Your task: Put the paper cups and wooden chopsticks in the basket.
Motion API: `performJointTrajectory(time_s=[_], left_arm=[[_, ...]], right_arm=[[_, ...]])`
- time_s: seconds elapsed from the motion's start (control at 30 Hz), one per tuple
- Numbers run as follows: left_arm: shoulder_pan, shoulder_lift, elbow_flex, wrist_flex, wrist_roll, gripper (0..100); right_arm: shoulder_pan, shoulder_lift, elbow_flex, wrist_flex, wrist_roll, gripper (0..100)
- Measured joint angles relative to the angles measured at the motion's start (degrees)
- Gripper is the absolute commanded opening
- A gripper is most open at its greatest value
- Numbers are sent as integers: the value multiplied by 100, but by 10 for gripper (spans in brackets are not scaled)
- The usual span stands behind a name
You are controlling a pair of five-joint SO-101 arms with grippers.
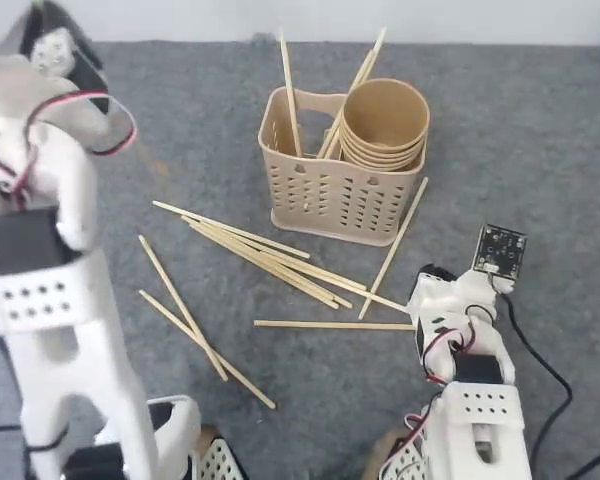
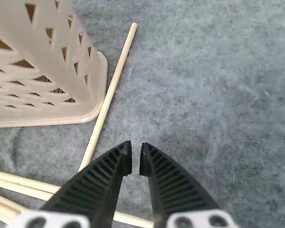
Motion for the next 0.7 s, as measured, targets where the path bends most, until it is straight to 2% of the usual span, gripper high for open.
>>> performJointTrajectory(time_s=[0.23,0.4,0.47,0.7], left_arm=[[765,-888,1688,-1538,9,12],[1204,-1547,3525,-3736,668,12],[1354,-1582,3771,-4484,791,12],[1512,-1653,3455,-4686,844,12]], right_arm=[[0,0,0,0,0,47],[0,0,0,0,0,47],[0,0,0,0,0,47],[0,0,0,0,0,47]])
